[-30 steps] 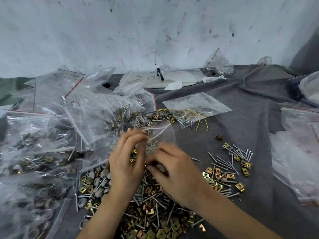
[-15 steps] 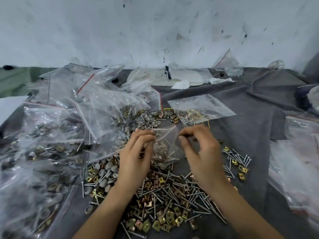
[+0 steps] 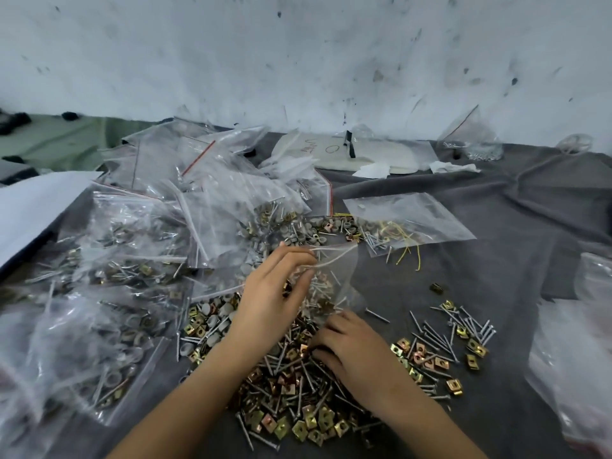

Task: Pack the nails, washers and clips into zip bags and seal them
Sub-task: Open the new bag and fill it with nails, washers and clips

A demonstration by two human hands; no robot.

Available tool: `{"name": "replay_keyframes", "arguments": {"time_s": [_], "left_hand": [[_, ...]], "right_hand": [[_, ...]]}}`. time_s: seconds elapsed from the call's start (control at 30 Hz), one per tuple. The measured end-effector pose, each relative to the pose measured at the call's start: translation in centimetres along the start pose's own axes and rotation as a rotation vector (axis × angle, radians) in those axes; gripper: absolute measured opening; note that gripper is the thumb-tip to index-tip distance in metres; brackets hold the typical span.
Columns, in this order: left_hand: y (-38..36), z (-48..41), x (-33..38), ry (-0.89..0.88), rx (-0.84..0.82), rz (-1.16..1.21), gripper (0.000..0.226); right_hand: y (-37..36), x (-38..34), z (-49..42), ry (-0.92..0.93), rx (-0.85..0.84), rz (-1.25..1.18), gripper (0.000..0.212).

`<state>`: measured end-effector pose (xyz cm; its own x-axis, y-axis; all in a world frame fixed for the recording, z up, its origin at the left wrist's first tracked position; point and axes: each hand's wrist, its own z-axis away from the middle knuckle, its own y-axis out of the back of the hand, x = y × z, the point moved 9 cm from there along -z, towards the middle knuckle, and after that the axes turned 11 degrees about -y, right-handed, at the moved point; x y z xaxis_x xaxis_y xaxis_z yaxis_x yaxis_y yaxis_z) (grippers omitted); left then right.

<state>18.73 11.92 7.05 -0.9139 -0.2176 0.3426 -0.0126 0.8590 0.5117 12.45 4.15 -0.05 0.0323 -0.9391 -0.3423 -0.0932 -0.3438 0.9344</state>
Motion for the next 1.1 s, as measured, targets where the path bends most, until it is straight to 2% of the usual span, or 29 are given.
{"name": "replay_keyframes", "arguments": {"time_s": [0.1,0.2,0.3,0.4,0.5,0.6,0.73,0.8,0.87,0.9,0.97,1.03,1.1], "left_hand": [[0.1,-0.6,0.7,0.002,-0.083,0.002,0.007],[0.2,-1.2,1.8,-0.009,-0.155,0.029,0.011],[0.2,-1.8,3.5,-0.070,-0.209,0.064,0.008],[0.3,-2.5,5.0,-0.119,-0.225,0.095,0.007],[0.4,-3.1,5.9,-0.150,-0.220,0.125,0.006],[0.2,-3.3,6.2,-0.163,-0.245,0.128,0.005],[-0.6,-4.0,6.4,-0.229,-0.242,0.188,0.013],[0.1,-5.0,3.5,-0.096,-0.118,0.181,0.021],[0.4,-5.5,-2.3,0.160,-0.035,0.105,0.023],[-0.2,-5.6,-5.3,0.263,-0.092,0.013,0.023],[-2.9,-4.9,-10.0,0.363,-0.345,-0.170,0.023],[-5.4,-3.5,-12.5,0.351,-0.548,-0.275,0.025],[-6.5,-2.8,-13.4,0.314,-0.597,-0.317,0.023]], "right_hand": [[3.7,-1.1,1.0,0.028,0.187,-0.201,0.022],[10.5,-0.2,2.6,0.013,0.531,-0.498,0.020],[15.3,0.2,2.6,0.008,0.697,-0.438,0.021],[15.6,0.9,0.8,-0.094,0.581,-0.318,0.031],[14.6,2.2,0.5,-0.144,0.448,-0.354,0.041],[14.8,3.4,1.1,-0.163,0.457,-0.368,0.017],[15.2,5.1,0.8,-0.317,0.533,-0.326,0.013],[15.9,5.5,0.9,-0.364,0.589,-0.333,0.008],[16.4,5.6,1.2,-0.380,0.644,-0.337,0.015],[16.4,5.5,1.4,-0.380,0.660,-0.333,0.019],[15.8,5.1,1.6,-0.381,0.651,-0.317,0.024],[14.3,5.2,1.7,-0.406,0.599,-0.314,0.028],[13.0,5.6,2.1,-0.438,0.562,-0.317,0.030]]}}
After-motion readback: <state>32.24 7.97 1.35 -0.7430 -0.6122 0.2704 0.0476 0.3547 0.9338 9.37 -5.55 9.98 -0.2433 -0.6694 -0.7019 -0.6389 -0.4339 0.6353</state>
